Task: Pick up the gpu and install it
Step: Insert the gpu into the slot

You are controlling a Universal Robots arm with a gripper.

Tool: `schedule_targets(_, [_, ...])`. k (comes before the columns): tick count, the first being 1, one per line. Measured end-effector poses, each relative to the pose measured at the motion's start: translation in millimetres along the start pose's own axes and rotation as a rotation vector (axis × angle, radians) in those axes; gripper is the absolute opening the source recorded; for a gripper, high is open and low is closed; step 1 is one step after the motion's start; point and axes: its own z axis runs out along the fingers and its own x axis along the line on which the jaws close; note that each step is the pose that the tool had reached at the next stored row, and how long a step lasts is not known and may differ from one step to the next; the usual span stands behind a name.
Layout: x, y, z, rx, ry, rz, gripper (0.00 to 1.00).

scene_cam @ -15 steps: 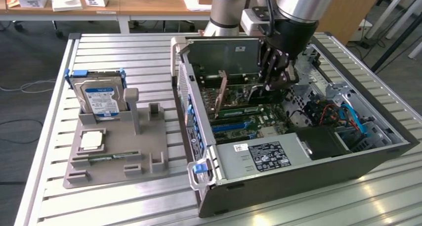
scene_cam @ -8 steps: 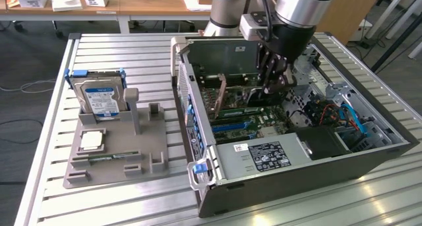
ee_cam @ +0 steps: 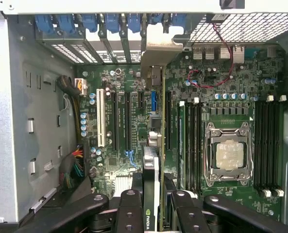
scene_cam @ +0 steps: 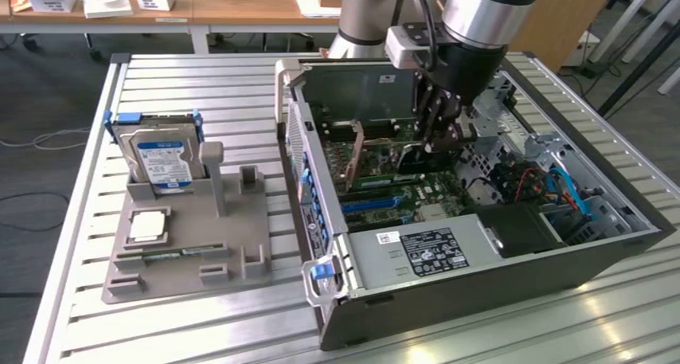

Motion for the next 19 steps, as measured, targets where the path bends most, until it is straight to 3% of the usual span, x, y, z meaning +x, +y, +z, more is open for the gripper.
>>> schedule_targets(19, [0.1, -0.1, 9.6, 0.0012, -0.0003, 0.0, 0.27])
